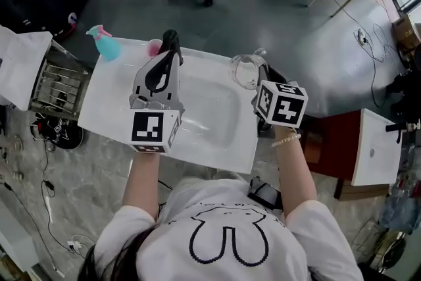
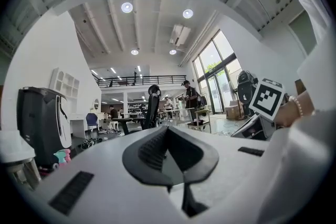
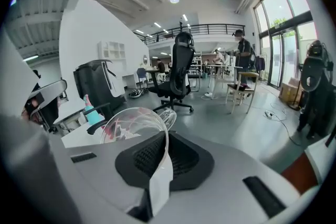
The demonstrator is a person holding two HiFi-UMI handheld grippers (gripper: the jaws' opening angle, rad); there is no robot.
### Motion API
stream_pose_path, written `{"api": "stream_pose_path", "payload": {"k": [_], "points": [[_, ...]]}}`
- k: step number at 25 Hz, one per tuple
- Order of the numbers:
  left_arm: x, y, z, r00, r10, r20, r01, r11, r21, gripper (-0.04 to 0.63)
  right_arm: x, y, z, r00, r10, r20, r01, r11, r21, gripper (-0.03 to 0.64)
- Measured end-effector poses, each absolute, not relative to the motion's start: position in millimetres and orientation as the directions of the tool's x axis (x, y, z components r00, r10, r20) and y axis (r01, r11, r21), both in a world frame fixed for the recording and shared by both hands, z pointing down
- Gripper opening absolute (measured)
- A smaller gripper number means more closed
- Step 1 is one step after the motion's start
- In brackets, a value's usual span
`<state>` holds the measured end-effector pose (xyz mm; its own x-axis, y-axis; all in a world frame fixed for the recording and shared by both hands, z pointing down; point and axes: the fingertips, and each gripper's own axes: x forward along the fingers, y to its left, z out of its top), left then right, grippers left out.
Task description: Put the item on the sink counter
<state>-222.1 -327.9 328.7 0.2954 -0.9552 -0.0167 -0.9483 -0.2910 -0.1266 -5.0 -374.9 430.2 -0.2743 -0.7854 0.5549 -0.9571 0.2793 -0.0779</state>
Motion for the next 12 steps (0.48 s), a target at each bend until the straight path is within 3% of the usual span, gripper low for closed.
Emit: {"api": "stream_pose_path", "payload": {"k": [12], "points": [[-227,-358,341,0.383,-0.924,0.004,-0.918,-0.381,-0.104,0.009,-17,-401,496,-0.154,-0.653,0.742,-0.987,0.143,-0.079,0.040]]}}
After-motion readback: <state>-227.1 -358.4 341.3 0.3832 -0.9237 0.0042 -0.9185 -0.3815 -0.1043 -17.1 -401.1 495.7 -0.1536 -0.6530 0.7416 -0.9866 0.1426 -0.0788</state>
